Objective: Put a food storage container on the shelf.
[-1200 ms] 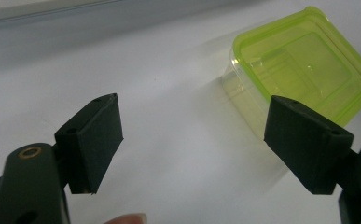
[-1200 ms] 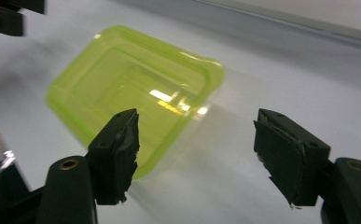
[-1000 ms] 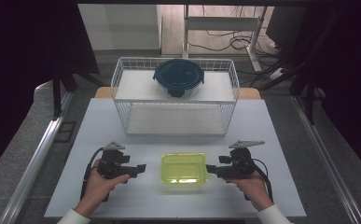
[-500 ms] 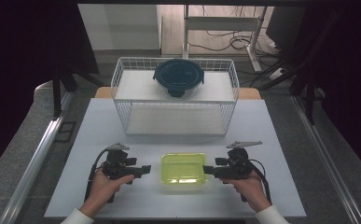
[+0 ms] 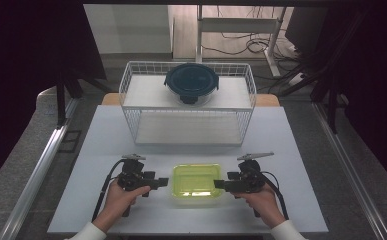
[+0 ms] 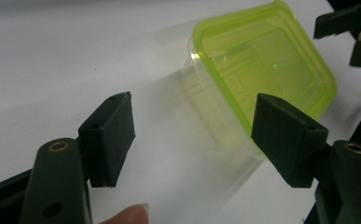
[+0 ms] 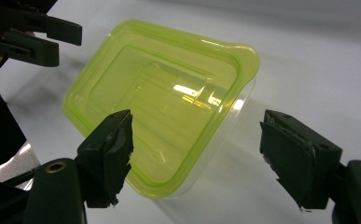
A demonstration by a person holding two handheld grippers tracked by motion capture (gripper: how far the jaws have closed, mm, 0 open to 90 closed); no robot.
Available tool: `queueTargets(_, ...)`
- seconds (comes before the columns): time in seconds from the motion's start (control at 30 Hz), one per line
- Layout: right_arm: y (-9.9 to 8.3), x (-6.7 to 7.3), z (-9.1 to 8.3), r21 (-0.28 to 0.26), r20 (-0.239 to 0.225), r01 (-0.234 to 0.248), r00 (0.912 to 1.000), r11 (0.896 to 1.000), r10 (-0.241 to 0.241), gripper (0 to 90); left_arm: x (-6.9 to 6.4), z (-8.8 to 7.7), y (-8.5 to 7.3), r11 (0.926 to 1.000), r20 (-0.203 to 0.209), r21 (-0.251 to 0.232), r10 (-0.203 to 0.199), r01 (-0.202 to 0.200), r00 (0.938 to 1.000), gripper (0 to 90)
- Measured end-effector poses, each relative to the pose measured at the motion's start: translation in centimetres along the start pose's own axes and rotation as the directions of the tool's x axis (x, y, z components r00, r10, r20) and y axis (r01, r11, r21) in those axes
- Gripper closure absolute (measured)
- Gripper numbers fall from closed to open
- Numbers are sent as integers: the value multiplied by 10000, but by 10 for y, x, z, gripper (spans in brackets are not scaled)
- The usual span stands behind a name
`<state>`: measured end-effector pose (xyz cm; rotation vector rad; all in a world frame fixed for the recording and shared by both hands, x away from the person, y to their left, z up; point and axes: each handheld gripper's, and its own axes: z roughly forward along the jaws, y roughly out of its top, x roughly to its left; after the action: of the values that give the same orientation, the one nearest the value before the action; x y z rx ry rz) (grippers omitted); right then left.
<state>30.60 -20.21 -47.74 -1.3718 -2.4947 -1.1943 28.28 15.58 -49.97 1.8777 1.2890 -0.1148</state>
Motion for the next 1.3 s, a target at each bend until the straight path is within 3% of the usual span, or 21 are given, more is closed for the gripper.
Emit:
queueTargets(0.23,3,-3,10,-167,-122,-367,9993,9992,365,293,0,11,3,9993,372,52,-359,357,9987,285)
queueTargets(0.47,5,-3,15,-134,-40,-446,9990,9989,446,334,2,20,6,9949,901,164,-1002,991,9909,292)
queueTargets(0.77,4,-10,20,51,-292,-1068,9938,9943,1069,410,-2,35,7,9914,1229,673,-1195,1119,9852,399)
queueTargets(0.87,2,-13,22,221,-344,-1231,9917,9921,1238,435,-1,38,7,9883,1415,785,-1410,1309,9798,437)
queueTargets(0.97,0,-16,23,398,-606,-1559,9856,9870,1581,483,-1,38,6,9874,1390,759,-1485,1390,9791,470)
queueTargets(1.1,-1,-18,22,544,-977,-2000,9740,9783,2045,571,-3,38,6,9860,1707,776,-1593,1479,9724,593)
queueTargets(1.23,-2,-17,21,556,-1008,-2253,9680,9727,2300,617,-4,36,6,9846,1409,781,-1660,1561,9760,668)
queueTargets(1.27,-1,-17,19,531,-996,-2268,9678,9725,2312,696,-4,36,6,9844,1387,750,-1682,1590,9759,680)
queueTargets(1.3,-1,-17,18,430,-854,-2177,9716,9751,2207,701,-5,35,6,9847,1367,705,-1680,1596,9763,702)
